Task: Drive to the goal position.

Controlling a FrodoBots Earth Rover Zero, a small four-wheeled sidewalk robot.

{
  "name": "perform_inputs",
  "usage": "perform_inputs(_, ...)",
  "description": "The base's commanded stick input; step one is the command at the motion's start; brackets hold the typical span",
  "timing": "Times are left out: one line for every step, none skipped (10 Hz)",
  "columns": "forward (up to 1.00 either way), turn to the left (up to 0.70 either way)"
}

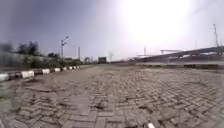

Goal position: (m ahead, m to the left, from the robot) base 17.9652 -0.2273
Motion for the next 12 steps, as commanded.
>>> perform_inputs(1.0, 0.0)
perform_inputs(1.0, 0.0)
perform_inputs(1.0, 0.0)
perform_inputs(1.0, 0.0)
perform_inputs(1.0, 0.0)
perform_inputs(1.0, 0.0)
perform_inputs(1.0, 0.0)
perform_inputs(1.0, 0.0)
perform_inputs(1.0, 0.0)
perform_inputs(1.0, 0.0)
perform_inputs(1.0, 0.0)
perform_inputs(1.0, 0.0)
